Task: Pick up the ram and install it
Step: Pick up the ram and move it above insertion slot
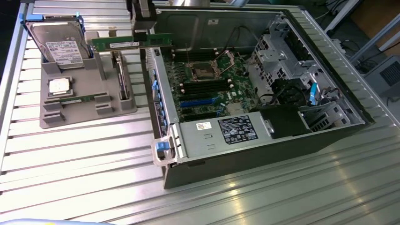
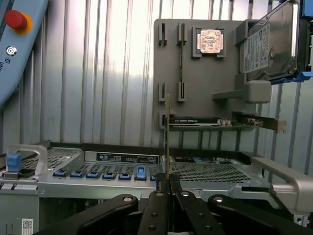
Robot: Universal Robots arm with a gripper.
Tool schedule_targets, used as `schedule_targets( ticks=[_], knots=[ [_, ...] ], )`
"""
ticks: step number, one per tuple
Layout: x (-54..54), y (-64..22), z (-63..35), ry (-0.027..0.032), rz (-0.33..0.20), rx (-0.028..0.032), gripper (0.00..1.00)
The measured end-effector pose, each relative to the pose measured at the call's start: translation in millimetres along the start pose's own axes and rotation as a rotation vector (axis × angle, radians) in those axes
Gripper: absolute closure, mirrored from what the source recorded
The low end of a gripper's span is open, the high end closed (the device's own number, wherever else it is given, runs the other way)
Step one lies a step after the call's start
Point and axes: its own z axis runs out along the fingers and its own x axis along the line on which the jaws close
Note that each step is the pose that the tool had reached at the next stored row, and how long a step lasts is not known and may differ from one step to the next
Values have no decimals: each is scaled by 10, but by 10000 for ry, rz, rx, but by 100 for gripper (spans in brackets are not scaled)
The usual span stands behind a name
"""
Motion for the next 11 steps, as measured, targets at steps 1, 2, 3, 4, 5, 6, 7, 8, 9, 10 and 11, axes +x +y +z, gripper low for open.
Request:
schedule_targets(
  ticks=[1, 2, 3, 4, 5, 6, 7, 8, 9, 10, 11],
  knots=[
    [1, -15, 0, -1, 0, 0, 88],
    [2, -34, 0, 0, 0, -1, 88],
    [4, -48, 0, 0, 0, 0, 88],
    [5, -65, 0, 0, 0, 0, 88],
    [6, -79, 0, 0, 0, 0, 88],
    [6, -92, 0, 0, 0, -1, 88],
    [8, -112, 0, 0, 0, 0, 88],
    [9, -133, 0, 0, -1, 0, 88],
    [11, -156, 0, 0, -1, 0, 88],
    [12, -178, 0, 0, -1, 0, 88],
    [14, -196, 0, 0, -2, 0, 88]
  ],
)
